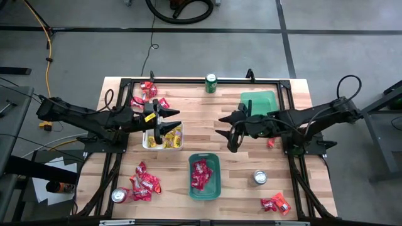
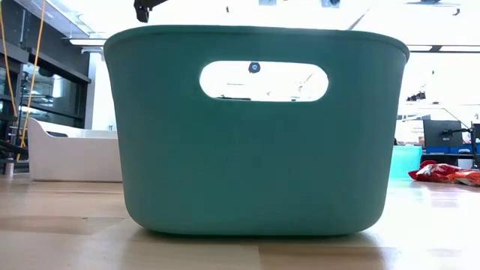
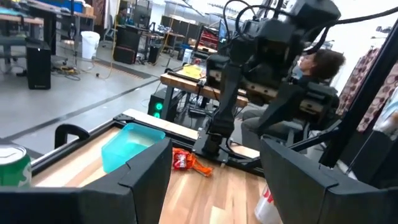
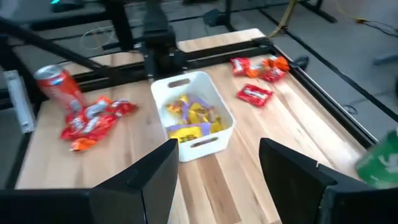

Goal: Sort candy
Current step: Put the red candy pack into the green bin

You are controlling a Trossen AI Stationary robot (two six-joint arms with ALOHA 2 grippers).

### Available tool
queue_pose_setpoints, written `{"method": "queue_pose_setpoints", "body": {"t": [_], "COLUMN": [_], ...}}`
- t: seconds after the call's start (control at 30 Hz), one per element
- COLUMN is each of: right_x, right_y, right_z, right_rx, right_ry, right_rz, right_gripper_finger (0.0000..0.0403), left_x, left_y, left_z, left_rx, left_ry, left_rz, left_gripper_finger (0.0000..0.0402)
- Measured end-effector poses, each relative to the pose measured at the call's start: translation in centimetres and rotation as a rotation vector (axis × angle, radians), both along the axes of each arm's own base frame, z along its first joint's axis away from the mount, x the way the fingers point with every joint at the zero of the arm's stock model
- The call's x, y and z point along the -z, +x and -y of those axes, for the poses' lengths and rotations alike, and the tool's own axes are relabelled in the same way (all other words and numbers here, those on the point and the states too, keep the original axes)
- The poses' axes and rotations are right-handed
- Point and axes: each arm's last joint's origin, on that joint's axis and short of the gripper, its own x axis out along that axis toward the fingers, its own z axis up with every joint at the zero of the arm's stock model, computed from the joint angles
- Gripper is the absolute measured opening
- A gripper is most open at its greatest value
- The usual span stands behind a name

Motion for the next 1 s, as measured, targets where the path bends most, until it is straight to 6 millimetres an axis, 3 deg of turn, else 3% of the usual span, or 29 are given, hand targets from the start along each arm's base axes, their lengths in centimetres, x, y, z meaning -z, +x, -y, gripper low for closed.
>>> {"method": "queue_pose_setpoints", "body": {"t": [0.27, 0.53, 0.83, 1.0], "right_x": [2.3, 2.2, 2.1, 2.1], "right_y": [0.1, 0.9, 1.0, 1.0], "right_z": [0.5, 2.2, 2.6, 2.6], "right_rx": [0.051, 0.065, 0.063, 0.064], "right_ry": [0.009, 0.007, 0.001, 0.011], "right_rz": [0.108, 0.247, 0.251, 0.252], "right_gripper_finger": [0.022, 0.022, 0.022, 0.022], "left_x": [0.0, 0.0, 0.0, -2.1], "left_y": [0.0, 0.0, 0.0, 0.3], "left_z": [0.0, 0.0, 0.0, 0.5], "left_rx": [-0.003, -0.003, -0.003, -0.005], "left_ry": [0.08, 0.084, 0.02, -0.02], "left_rz": [-0.018, -0.019, -0.006, -0.115], "left_gripper_finger": [0.0232, 0.0232, 0.0232, 0.0227]}}
